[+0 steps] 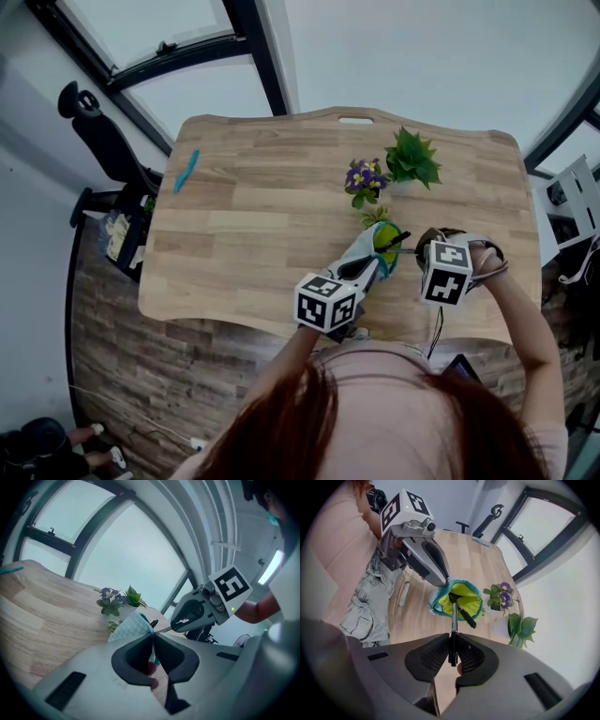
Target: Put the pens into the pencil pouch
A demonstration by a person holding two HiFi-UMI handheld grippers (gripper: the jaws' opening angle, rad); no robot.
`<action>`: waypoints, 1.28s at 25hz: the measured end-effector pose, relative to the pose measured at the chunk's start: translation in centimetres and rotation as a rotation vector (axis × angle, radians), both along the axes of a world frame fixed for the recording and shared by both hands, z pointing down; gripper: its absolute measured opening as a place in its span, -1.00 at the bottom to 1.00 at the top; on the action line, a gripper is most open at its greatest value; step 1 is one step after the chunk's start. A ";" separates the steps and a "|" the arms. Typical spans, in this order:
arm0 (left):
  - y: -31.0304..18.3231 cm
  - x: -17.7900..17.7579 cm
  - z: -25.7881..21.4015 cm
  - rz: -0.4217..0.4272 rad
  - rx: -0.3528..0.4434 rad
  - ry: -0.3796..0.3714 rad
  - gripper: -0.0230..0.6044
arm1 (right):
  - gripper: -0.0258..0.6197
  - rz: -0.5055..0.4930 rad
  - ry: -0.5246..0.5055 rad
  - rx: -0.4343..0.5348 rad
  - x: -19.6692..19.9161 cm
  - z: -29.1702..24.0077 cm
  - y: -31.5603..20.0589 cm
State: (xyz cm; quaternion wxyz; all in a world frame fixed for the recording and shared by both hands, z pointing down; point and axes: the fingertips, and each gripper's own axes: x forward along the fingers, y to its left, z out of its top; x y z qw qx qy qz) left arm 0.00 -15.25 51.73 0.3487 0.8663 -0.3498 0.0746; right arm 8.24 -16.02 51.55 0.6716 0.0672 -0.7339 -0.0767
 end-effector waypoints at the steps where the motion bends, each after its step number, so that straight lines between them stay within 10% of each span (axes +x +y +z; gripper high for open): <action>1: 0.1 0.1 0.0 0.007 0.002 -0.003 -0.88 | -0.76 -0.023 0.016 0.001 -0.1 0.0 0.0; 32: 2.2 3.0 -0.2 0.185 0.019 0.002 -0.88 | -0.77 -0.297 0.106 -0.118 -2.7 3.1 2.9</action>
